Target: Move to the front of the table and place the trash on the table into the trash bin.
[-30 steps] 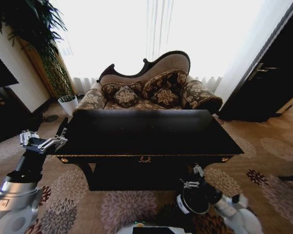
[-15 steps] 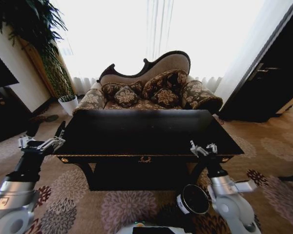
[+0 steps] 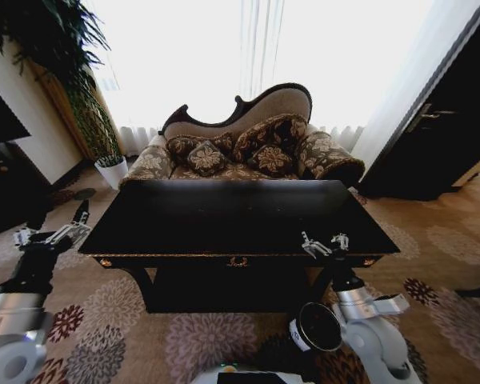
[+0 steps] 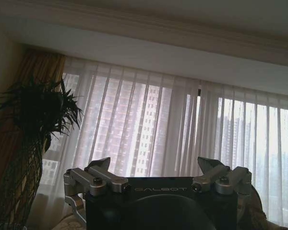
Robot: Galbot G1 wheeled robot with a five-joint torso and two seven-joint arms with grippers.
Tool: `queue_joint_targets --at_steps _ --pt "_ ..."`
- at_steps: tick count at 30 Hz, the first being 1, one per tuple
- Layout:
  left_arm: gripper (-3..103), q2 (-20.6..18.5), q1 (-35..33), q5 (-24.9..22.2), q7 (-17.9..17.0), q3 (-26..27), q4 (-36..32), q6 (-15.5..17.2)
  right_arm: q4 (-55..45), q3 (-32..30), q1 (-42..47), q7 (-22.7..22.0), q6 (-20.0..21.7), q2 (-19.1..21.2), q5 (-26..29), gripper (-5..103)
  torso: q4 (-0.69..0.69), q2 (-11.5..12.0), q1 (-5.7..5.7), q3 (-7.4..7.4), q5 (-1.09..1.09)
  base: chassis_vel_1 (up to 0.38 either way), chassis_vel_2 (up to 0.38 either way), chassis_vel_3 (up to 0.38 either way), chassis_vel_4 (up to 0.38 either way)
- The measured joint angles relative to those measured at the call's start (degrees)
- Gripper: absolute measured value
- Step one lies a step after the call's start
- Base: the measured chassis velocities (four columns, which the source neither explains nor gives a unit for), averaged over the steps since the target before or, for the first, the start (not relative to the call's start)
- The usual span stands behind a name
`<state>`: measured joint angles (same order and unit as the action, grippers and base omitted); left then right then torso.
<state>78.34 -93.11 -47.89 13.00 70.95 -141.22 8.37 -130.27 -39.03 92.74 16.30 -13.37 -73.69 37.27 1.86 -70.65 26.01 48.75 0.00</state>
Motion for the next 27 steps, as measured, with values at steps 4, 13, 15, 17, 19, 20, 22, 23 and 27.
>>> queue_joint_targets --at_steps 4,13,15,17,19,20,22,23,27 --pt "100 0.0 -0.2 0.2 0.8 0.2 0.4 -0.5 -0.3 0.1 0.3 0.2 -0.2 -0.2 0.0 100 -0.01 0.0 0.0 0.0 -0.02 0.0 0.0 0.0 0.0" --pt "100 0.5 -0.7 1.9 2.1 -1.1 0.0 -1.2 -0.5 -0.5 0.8 0.8 -1.3 -0.3 0.6 100 0.0 0.0 0.01 0.0 -0.01 0.0 0.0 0.0 0.0" --pt "100 0.5 -0.8 2.0 2.2 -1.2 0.0 -1.3 -0.6 -0.6 0.8 1.0 -1.3 -0.3 0.8 100 -0.01 0.0 0.01 0.0 -0.01 0.022 -0.03 -0.029 0.029" --pt "100 0.5 -0.8 2.3 2.3 -1.4 0.0 -1.4 -0.6 -0.7 0.8 1.3 -1.3 -0.4 0.9 100 0.0 0.0 0.02 0.01 -0.01 0.09 -0.077 -0.078 0.092" --pt "100 0.5 -0.8 2.3 2.4 -1.5 0.1 -1.5 -0.7 -0.7 0.9 1.5 -1.3 -0.6 1.0 100 -0.01 0.0 0.02 0.01 -0.01 0.128 -0.117 -0.137 0.137" --pt "100 0.5 -0.8 2.3 2.4 -1.5 0.1 -1.5 -0.7 -0.7 0.9 1.5 -1.3 -0.6 1.0 100 -0.01 0.0 0.02 0.01 -0.01 0.135 -0.139 -0.137 0.137" --pt "100 0.5 -0.8 2.4 2.5 -1.6 0.2 -1.6 -0.7 -0.7 1.0 1.8 -1.3 -0.6 1.0 100 0.0 0.0 0.02 0.01 -0.01 0.153 -0.165 -0.173 0.175" --pt "100 0.5 -0.8 2.6 2.6 -1.7 0.3 -1.7 -0.6 -0.8 1.0 1.9 -1.3 -0.6 1.0 100 0.0 0.0 0.02 0.01 -0.01 0.171 -0.203 -0.207 0.187" --pt "100 0.5 -0.8 2.7 2.7 -1.8 0.4 -1.8 -0.4 -0.9 0.8 2.3 -1.3 -0.6 1.2 100 -0.01 0.0 0.0 0.0 -0.01 0.227 -0.214 -0.248 0.241"
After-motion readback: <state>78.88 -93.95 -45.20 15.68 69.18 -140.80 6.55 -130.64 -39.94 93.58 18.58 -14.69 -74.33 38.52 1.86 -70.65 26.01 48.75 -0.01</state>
